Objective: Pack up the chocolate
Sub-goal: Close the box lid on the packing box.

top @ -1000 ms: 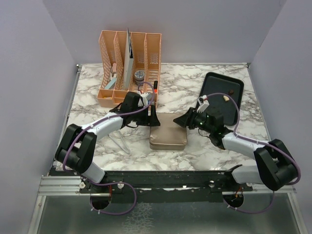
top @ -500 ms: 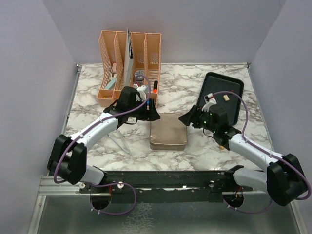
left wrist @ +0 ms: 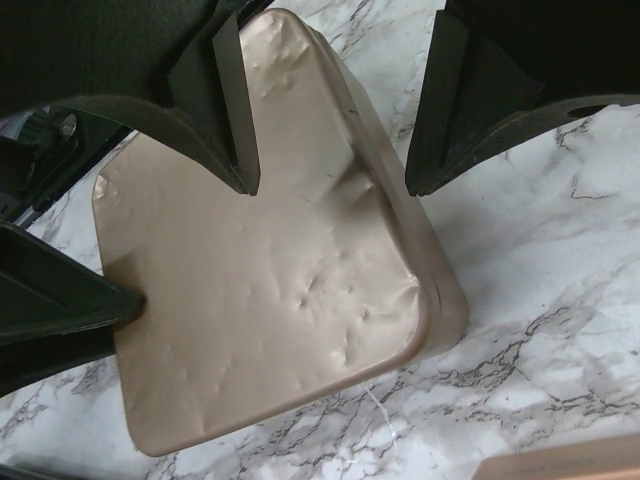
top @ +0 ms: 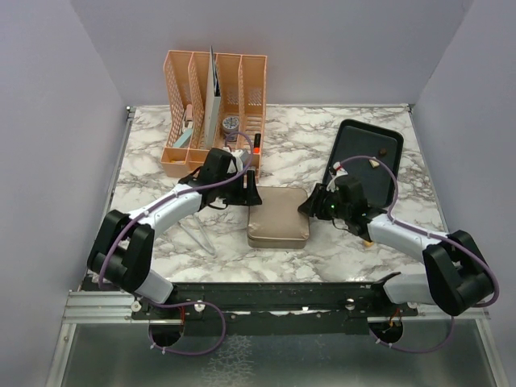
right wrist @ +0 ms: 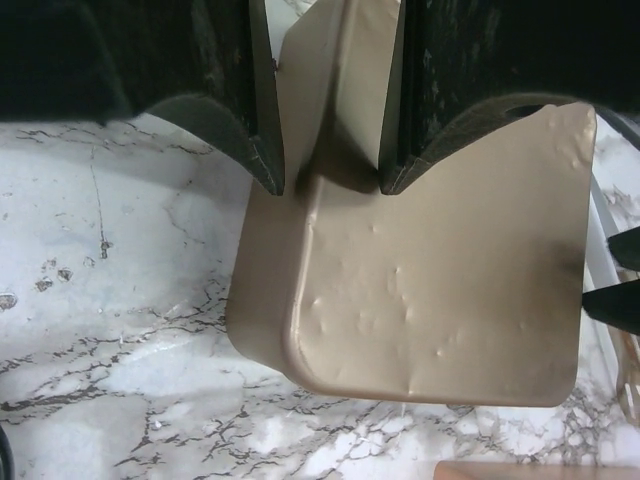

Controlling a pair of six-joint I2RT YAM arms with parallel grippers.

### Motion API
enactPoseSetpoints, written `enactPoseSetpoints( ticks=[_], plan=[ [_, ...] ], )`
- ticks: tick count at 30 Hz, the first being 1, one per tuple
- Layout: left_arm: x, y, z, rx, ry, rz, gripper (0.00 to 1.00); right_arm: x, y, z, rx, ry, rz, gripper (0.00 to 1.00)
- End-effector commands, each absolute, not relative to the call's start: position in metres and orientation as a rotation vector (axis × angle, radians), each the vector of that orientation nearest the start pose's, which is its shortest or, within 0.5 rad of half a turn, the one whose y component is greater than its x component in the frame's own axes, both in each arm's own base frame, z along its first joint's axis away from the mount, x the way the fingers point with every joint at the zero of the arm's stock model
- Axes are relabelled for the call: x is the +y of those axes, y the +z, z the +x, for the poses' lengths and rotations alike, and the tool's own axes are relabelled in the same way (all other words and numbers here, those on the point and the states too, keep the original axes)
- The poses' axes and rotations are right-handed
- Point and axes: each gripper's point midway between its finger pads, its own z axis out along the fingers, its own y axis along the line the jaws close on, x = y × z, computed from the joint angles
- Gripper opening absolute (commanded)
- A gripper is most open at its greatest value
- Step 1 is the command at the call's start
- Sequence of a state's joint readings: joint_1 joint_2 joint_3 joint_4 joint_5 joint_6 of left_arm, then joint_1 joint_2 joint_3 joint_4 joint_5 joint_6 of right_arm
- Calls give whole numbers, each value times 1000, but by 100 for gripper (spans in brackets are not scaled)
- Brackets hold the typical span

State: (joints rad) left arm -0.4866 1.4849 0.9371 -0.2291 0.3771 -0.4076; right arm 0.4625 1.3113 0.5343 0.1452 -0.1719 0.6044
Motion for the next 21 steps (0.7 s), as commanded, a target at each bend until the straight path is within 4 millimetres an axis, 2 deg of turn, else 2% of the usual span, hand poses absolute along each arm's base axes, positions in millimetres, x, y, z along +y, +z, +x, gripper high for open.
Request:
enactPoseSetpoints(
  ticks=[1,5,10,15,21],
  plan=[
    [-252,96,287,2481,-914,286,65,211,83,290,2245,825,-5,44],
    [-258,100,285,2477,-959,281,62,219,100,288,2192,888,-71,42],
    [-267,130,289,2410,-1019,275,59,222,115,287,2154,909,-115,42],
    [-277,155,287,2347,-1098,275,59,224,111,285,2168,916,-129,43],
    [-281,170,285,2315,-1117,275,58,222,106,284,2174,906,-121,46]
  ],
)
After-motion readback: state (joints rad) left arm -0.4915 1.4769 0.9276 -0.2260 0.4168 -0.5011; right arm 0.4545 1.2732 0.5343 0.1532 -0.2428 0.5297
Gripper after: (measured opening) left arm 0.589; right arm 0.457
